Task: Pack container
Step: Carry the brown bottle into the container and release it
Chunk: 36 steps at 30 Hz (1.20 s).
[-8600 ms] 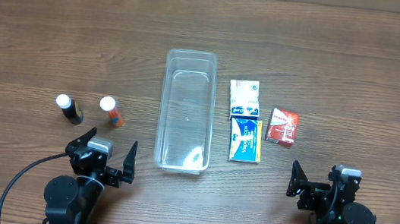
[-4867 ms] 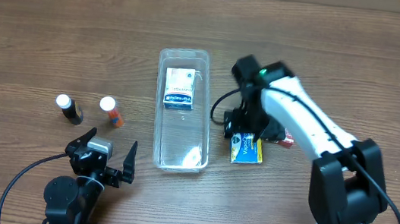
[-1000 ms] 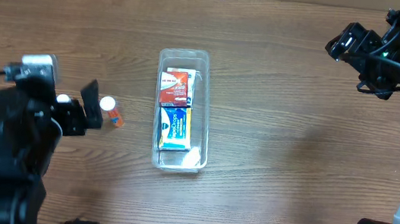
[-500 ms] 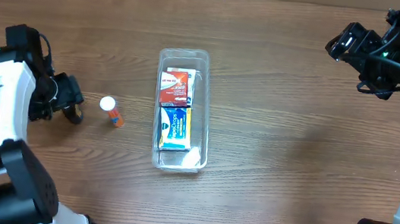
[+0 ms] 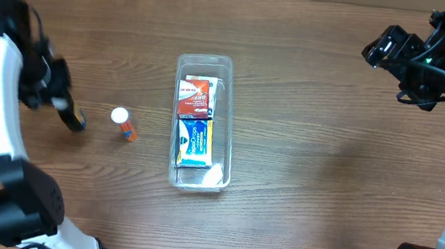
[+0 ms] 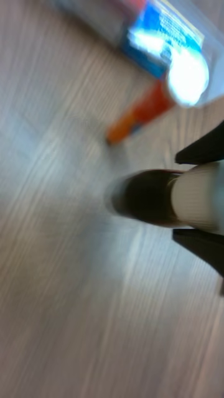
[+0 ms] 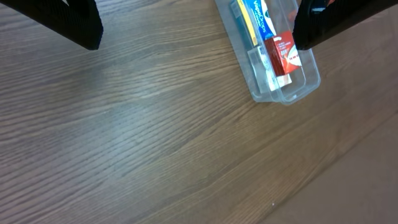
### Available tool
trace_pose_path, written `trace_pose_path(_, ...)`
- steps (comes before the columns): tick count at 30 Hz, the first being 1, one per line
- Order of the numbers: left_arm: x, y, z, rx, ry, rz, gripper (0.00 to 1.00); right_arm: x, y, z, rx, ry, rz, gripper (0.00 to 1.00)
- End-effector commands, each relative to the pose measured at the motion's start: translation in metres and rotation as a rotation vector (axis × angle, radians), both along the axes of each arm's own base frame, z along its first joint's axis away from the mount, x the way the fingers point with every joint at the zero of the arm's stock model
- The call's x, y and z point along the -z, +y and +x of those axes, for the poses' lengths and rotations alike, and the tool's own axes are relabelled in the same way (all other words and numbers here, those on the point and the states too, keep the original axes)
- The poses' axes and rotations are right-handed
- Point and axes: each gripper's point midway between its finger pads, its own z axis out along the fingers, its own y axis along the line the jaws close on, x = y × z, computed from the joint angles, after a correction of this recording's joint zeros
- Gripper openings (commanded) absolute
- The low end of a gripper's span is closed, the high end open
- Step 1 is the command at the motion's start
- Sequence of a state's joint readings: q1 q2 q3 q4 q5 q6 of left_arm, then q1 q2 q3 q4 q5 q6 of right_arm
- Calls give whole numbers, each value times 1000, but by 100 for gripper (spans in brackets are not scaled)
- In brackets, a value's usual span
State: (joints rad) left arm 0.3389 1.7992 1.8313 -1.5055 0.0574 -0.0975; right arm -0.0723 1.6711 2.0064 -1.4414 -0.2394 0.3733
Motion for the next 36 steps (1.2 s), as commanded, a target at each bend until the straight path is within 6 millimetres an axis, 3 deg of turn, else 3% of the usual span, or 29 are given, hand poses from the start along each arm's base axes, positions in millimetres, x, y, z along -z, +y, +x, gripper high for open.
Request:
trace_pose_path(1, -118, -55, 20, 106, -299, 42, 8, -3, 0, 1, -4, -12, 2, 100)
trace_pose_path(3, -141, -109, 29, 202, -383, 16, 9, -3, 0, 1, -4, -12, 2, 100)
trace_pose_path(5, -138, -166, 40, 286, -412, -20, 9, -3, 0, 1, -4, -12, 2, 100)
trace_pose_path(6, -127, -202, 48, 324, -421, -34, 9, -3, 0, 1, -4, -12, 2, 100)
trace_pose_path(8, -100, -243, 60, 348, -408, -33, 10, -3, 0, 1, -4, -12, 2, 100)
trace_pose_path(9, -71, -271, 68, 373, -381, -42, 9, -3, 0, 1, -4, -13, 2, 100)
trace_pose_path(11, -30, -294, 79, 373, -333, -26, 9, -3, 0, 1, -4, -13, 2, 100)
trace_pose_path(14, 18, -308, 91, 364, -257, 3, 9, -3, 0, 1, -4, -12, 2, 100)
trace_pose_path(20, 78, -310, 106, 315, -170, 50, 9, -3, 0, 1, -4, -12, 2, 100)
trace_pose_path(24, 86, -316, 116, 230, -194, 24, 16, -3, 0, 1, -4, -13, 2, 100)
trace_pose_path(26, 86, -316, 117, 227, -195, 23, 29, -3, 0, 1, -4, -13, 2, 100)
trace_pose_path(28, 84, -325, 116, 237, -192, -29, 22, -3, 0, 1, -4, -12, 2, 100)
trace_pose_path(33, 77, -344, 105, 245, -158, -153, 16, -3, 0, 1, -4, -13, 2, 100)
trace_pose_path(36, 80, -339, 96, 247, -117, -141, 17, -3, 0, 1, -4, -12, 2, 100)
